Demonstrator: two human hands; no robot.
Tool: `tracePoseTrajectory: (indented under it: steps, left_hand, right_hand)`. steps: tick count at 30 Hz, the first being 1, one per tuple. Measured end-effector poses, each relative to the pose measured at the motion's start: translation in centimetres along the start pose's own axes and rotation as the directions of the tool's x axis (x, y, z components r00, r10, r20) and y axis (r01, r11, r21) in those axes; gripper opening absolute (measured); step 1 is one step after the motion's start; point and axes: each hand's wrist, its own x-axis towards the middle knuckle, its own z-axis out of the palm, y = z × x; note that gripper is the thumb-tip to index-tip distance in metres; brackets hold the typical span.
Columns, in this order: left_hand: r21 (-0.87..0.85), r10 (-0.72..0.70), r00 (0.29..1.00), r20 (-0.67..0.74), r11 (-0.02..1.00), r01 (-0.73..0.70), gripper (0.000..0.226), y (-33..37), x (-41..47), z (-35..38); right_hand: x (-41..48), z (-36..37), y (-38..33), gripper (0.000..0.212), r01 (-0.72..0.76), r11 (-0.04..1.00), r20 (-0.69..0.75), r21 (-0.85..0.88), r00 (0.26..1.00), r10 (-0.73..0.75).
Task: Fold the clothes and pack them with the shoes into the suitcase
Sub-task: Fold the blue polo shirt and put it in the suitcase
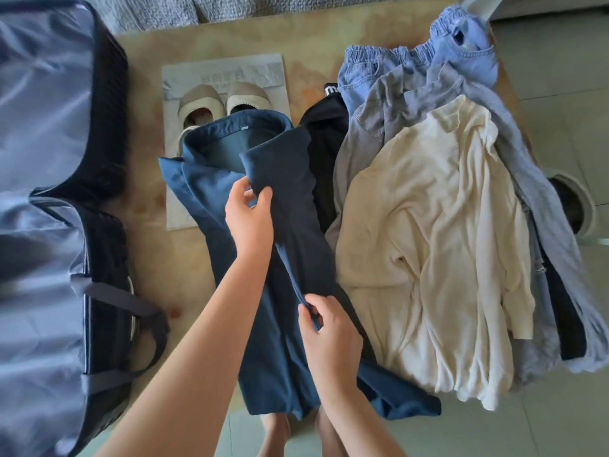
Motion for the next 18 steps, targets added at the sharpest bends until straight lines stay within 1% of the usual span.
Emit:
tracePoseTrajectory:
  steps: [2, 6, 8, 10, 13, 16, 18]
  left_hand:
    - [0.035, -0.019, 1.000, 0.003, 0.999, 0.019, 0.011, -0.9, 0.8, -1.2]
    - [0.120, -0.049, 0.998, 0.044, 0.992, 0.043, 0.029, -1.5, 1.6, -2.0]
    - [0.141, -0.037, 0.998, 0.057, 0.990, 0.028, 0.029, -1.4, 1.8, -2.1]
    - [0.148, -0.012, 0.999, 0.046, 0.989, 0.005, 0.024, -1.3, 1.8, -2.2]
    - [0.151, 0.009, 1.000, 0.019, 0.988, -0.011, 0.019, -1.4, 1.8, -2.7]
    - [0.167, -0.007, 1.000, 0.002, 0.986, 0.007, 0.022, -1.6, 1.9, -3.1]
    - [0.194, 0.002, 1.000, -0.008, 0.981, -0.001, 0.027, -1.2, 1.9, -3.3]
  right_hand:
    - [-0.5, 0.9, -0.3, 0.008, 0.035, 0.999, 0.024, -0.019, 0.999, -0.035]
    - [-0.9, 2.2, -0.2, 0.020, 0.061, 0.995, 0.098, -0.075, 0.994, -0.054]
    - [-0.9, 2.4, 0.0, 0.025, 0.060, 0.995, 0.143, -0.077, 0.988, -0.049]
    - [-1.0, 2.6, -0.1, 0.029, 0.076, 0.995, 0.186, -0.059, 0.981, -0.064]
    - [-1.2, 2.7, -0.6, 0.031, 0.118, 0.992, 0.197, -0.045, 0.975, -0.107]
    - [-1.4, 2.9, -0.9, 0.032, 0.130, 0.989, 0.232, -0.070, 0.966, -0.110]
    - [-1.3, 2.9, -0.7, 0.036, 0.113, 0.990, 0.308, -0.079, 0.948, -0.084]
